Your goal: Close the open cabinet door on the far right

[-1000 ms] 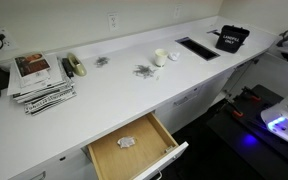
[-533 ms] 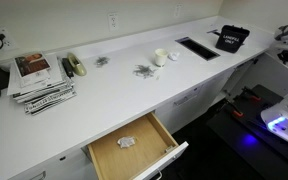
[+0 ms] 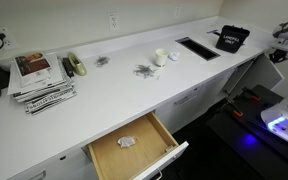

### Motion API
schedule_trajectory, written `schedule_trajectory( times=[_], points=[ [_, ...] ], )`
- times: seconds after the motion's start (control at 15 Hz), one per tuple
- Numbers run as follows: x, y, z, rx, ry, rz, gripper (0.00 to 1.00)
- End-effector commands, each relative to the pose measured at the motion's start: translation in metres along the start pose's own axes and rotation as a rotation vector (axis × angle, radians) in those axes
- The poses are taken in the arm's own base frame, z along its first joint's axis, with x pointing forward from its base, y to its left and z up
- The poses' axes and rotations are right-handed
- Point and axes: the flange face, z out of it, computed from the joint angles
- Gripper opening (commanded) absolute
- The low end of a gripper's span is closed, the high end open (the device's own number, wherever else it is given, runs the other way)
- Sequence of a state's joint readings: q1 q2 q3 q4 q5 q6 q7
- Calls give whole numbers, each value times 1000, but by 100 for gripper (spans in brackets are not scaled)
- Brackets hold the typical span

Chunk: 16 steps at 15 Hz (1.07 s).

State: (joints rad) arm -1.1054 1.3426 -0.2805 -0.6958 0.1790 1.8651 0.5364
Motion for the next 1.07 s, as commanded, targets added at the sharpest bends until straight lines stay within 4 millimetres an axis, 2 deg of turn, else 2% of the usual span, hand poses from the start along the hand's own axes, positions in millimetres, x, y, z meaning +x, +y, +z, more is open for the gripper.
schedule_trajectory(
  times=[0.0,0.33,0.6,0.73,1.0],
  points=[
    [-17,-9,13,117,-139,44,0],
    [-33,-5,22,306,-283,110,0],
    [-25,11,19,437,-199,186,0],
    [-22,19,11,494,-110,184,0],
    [-28,39,-23,504,1,136,0]
  ],
)
